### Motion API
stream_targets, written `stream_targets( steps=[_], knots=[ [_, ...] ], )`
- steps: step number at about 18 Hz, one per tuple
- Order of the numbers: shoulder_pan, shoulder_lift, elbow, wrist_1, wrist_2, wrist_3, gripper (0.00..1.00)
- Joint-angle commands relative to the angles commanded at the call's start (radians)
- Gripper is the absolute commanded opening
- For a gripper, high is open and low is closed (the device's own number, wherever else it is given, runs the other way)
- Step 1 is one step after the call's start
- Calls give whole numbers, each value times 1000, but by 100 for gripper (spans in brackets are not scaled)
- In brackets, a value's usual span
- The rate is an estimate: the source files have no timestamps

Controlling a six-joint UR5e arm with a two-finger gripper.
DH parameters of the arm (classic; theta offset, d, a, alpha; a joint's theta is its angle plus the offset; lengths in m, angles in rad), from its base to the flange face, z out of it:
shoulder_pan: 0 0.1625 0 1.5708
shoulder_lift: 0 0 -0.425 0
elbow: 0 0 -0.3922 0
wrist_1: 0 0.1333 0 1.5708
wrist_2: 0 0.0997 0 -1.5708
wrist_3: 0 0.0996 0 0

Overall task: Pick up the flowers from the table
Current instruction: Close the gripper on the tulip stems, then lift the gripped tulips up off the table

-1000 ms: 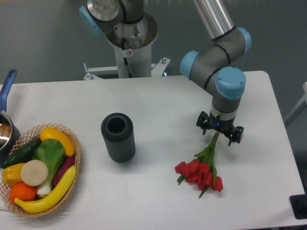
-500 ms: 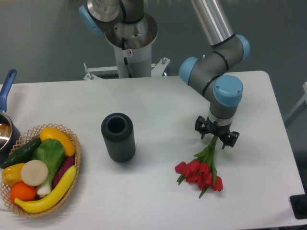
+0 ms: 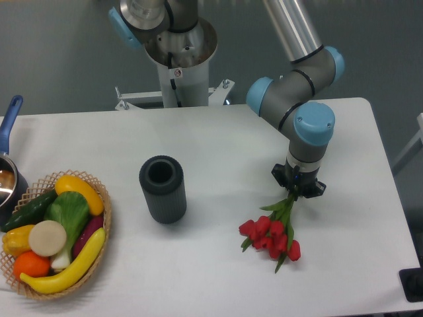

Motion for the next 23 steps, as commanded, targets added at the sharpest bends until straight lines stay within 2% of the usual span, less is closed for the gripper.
stream_targets(
  steps=[7, 14, 15, 18, 20, 23],
  knots=[
    [32, 88, 17, -12, 9, -12, 5],
    [66, 112, 38, -18, 8, -29, 5],
    [68, 112, 57, -40, 9, -29, 5],
    [75, 111, 141, -164, 9, -28, 5],
    [74, 108, 192, -224, 11, -28, 6],
    [72, 103, 213, -248, 20, -22, 6]
  ],
)
